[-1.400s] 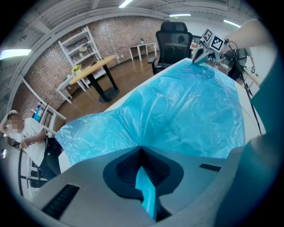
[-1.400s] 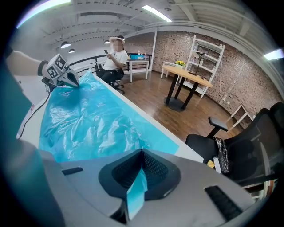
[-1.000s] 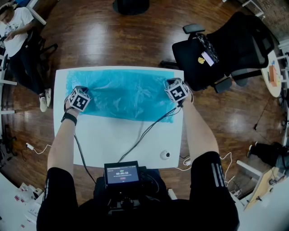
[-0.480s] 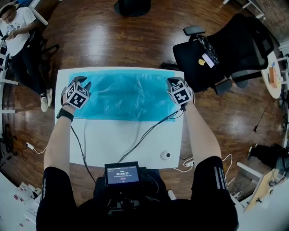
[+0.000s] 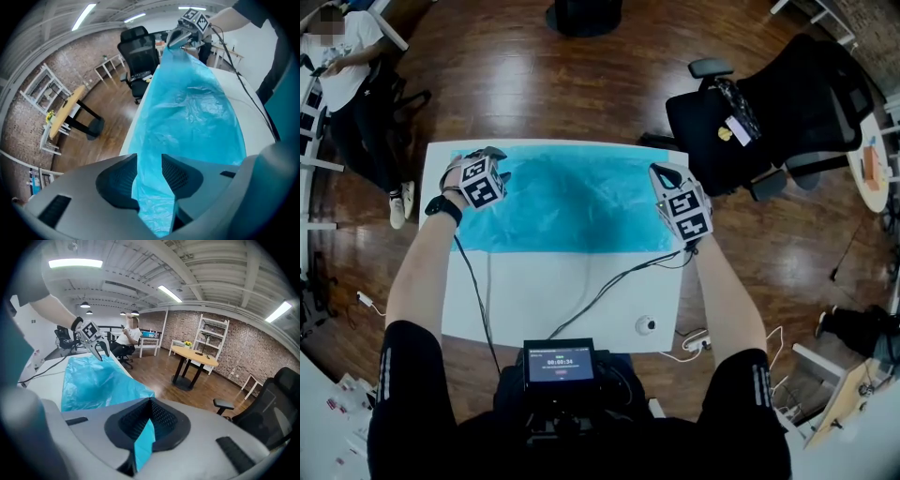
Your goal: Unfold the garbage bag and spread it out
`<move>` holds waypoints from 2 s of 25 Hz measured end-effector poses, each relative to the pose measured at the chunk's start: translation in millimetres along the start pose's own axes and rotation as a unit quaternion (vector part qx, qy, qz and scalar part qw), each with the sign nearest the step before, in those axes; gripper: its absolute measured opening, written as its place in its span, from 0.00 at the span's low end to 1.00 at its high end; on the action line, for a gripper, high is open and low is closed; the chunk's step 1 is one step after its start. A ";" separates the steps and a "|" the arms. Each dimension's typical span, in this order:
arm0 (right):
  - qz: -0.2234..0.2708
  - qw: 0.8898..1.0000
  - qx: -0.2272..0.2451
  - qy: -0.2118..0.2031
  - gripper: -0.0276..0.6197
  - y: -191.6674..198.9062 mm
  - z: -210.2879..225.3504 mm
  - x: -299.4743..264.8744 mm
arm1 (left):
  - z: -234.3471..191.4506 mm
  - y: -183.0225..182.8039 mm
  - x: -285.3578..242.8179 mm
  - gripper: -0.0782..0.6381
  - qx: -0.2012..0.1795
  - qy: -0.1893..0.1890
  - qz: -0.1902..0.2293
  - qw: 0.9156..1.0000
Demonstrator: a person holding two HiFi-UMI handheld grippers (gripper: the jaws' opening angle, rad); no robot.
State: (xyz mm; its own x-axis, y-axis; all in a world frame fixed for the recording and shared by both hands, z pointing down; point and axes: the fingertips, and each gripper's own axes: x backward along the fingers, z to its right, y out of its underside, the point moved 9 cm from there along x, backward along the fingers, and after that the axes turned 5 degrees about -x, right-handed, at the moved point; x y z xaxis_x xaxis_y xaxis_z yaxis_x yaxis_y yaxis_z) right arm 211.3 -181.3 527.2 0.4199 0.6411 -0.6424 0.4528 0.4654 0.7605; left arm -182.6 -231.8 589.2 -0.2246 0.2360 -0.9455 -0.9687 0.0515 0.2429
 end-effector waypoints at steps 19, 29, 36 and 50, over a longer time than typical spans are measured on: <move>0.131 0.991 0.020 -0.035 0.07 -30.9 -30.1 74.5 | -10.6 13.0 -19.2 0.34 -0.075 0.030 -0.003 0.997; 0.155 0.987 0.017 -0.037 0.07 -34.5 -40.4 93.3 | -10.1 14.4 -17.3 0.33 -0.078 0.049 -0.001 0.996; 0.148 0.988 0.004 -0.031 0.07 -27.0 -39.6 93.6 | -2.2 10.8 -6.7 0.11 -0.082 0.048 0.012 0.995; 0.143 0.990 -0.007 -0.016 0.07 -20.4 -40.5 97.1 | 12.4 14.2 50.9 0.11 -0.103 -0.056 0.033 0.993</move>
State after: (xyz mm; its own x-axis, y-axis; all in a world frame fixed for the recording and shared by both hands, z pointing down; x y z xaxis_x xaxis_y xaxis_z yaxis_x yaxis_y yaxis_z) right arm 211.0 -103.8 453.2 0.5538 0.7290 -0.4023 0.3006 0.2755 0.9131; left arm -206.5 -207.1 547.2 -0.2860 0.3392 -0.8962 -0.9560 -0.1644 0.2429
